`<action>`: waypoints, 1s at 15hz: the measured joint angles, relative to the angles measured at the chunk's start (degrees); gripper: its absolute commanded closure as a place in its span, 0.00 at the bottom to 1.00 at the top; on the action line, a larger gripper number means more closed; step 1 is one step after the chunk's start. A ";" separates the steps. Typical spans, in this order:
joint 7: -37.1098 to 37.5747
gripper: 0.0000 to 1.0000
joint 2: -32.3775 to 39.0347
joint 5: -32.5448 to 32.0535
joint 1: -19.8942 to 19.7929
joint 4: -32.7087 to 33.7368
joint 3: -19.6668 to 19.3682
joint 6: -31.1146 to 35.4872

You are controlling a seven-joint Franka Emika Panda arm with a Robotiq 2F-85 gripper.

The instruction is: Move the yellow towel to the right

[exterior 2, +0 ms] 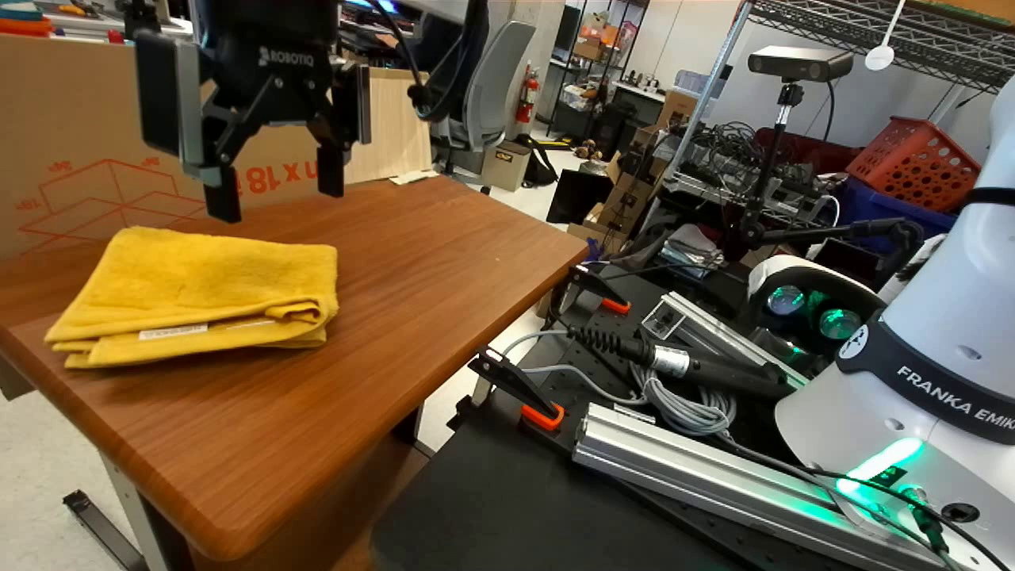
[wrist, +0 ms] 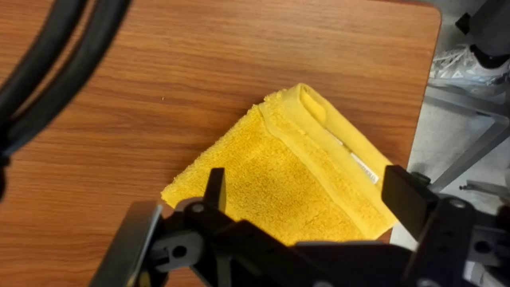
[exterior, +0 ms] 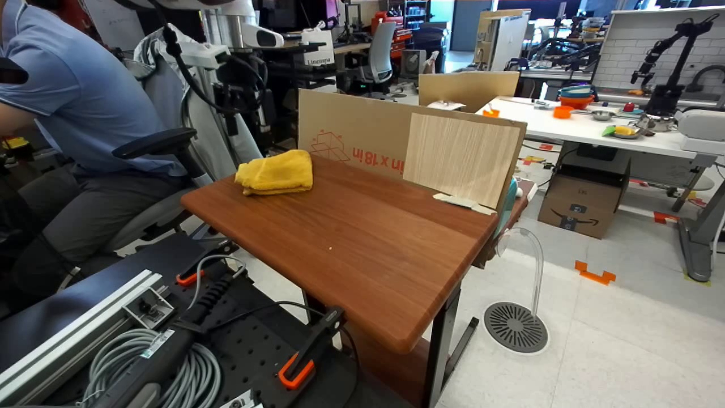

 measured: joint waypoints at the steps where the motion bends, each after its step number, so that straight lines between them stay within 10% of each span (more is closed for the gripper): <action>1: 1.24 0.00 1.41 -0.12 0.17 0.12 -0.57 2.35; 15: 19.84 0.00 18.25 -7.54 10.57 11.98 -11.77 8.03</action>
